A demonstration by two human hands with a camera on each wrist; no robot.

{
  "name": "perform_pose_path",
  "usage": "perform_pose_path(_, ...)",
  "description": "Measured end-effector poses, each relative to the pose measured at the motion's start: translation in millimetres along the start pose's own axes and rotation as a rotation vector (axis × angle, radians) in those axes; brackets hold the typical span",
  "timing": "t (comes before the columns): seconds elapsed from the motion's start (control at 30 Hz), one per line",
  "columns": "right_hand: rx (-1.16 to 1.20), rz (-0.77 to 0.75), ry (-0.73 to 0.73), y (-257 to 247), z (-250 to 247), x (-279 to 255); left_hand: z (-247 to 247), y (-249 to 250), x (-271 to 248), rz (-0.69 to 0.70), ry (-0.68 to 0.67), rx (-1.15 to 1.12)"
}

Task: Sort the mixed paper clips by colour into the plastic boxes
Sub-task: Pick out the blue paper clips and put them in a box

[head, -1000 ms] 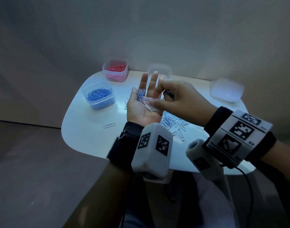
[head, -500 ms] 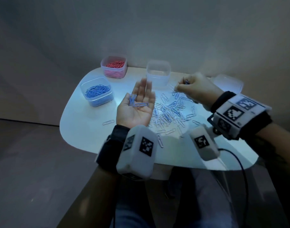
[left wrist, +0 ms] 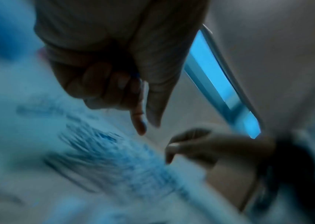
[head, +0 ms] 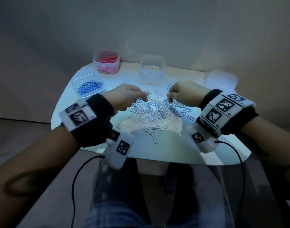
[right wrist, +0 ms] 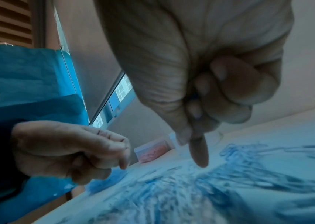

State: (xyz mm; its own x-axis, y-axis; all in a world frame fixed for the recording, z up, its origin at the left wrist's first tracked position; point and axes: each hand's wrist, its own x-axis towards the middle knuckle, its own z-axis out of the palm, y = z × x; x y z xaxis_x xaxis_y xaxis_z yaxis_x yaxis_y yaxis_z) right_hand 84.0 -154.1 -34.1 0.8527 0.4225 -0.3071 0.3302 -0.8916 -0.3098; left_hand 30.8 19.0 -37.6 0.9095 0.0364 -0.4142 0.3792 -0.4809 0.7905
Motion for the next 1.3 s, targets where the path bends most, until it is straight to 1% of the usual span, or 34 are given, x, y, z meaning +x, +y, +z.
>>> perform_pose_path(0.07,-0.049,0.005,0.084,12,1,-2,8,4,6,0.14,0.053,0.496)
perform_pose_path(0.1,-0.055,0.027,0.163,20,-1,0,11,7,9,0.19,0.074,0.661)
perform_pose_path(0.17,-0.051,0.081,0.303,34,-12,10,13,14,17,0.249,0.079,0.817)
perform_pose_path(0.2,-0.067,0.078,0.313,38,-17,18,13,18,21,0.262,0.056,0.861)
perform_pose_path(0.23,-0.095,0.037,0.272,40,-22,26,13,21,24,0.272,0.025,0.904)
perform_pose_path(0.3,-0.167,-0.104,0.121,36,-25,40,14,25,25,0.288,-0.028,0.993)
perform_pose_path(0.33,-0.209,-0.162,0.051,32,-25,46,15,25,25,0.302,-0.033,1.031)
perform_pose_path(0.4,-0.299,-0.227,-0.036,25,-23,57,17,24,26,0.345,-0.025,1.085)
perform_pose_path(0.5,-0.388,-0.266,-0.038,24,-22,68,20,22,27,0.402,-0.032,1.133)
perform_pose_path(0.63,-0.418,-0.263,-0.078,25,-19,70,18,22,25,0.443,-0.042,1.149)
perform_pose_path(0.7,-0.444,-0.247,-0.114,24,-18,70,15,20,25,0.448,-0.05,1.107)
perform_pose_path(0.8,-0.466,-0.213,-0.178,22,-17,69,9,17,24,0.432,-0.037,0.974)
perform_pose_path(0.9,-0.45,-0.216,-0.17,21,-19,65,1,11,20,0.396,-0.004,0.845)
perform_pose_path(0.93,-0.401,-0.217,-0.144,21,-21,62,-2,9,18,0.379,0.006,0.801)
perform_pose_path(1.0,-0.204,-0.205,-0.072,24,-27,54,-7,3,17,0.327,0.021,0.691)
perform_pose_path(1.03,-0.053,-0.184,-0.031,26,-30,49,-9,0,17,0.292,0.02,0.617)
perform_pose_path(1.17,0.746,-0.043,0.054,29,-29,19,-14,-10,13,0.146,-0.045,0.244)
perform_pose_path(1.23,1.023,-0.01,0.073,29,-23,6,-14,-13,10,0.084,-0.081,0.096)
perform_pose_path(1.3,1.242,0.018,0.066,30,-17,-3,-14,-14,7,0.034,-0.092,0.007)
